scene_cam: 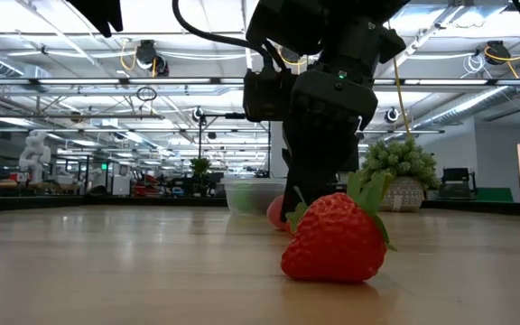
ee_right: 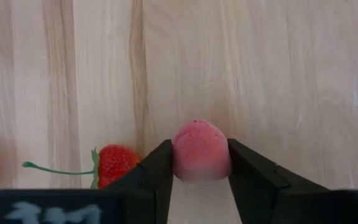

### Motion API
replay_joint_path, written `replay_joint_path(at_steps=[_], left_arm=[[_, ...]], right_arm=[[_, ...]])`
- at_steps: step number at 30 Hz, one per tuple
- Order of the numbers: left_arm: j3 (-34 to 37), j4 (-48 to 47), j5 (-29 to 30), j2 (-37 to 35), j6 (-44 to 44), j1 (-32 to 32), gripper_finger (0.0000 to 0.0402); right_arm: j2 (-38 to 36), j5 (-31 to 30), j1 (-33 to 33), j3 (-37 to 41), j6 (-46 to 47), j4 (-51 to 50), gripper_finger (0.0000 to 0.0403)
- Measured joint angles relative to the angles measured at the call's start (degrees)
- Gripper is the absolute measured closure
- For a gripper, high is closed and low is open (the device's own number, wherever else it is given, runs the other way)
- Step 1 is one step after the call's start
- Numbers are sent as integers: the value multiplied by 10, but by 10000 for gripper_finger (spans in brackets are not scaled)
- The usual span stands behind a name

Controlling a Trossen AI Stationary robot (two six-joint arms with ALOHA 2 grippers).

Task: Pick and placing Produce into tupperware
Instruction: Put the peach into the transparent bin

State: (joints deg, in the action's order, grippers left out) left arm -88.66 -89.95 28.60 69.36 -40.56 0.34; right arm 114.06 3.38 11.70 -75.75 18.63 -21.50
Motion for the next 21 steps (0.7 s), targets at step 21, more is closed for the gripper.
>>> replay_joint_path(at_steps=[21], left_arm=[[0,0,0,0,0,0,174]], right_arm=[[-67,-7,-10,0,-35,3,282]])
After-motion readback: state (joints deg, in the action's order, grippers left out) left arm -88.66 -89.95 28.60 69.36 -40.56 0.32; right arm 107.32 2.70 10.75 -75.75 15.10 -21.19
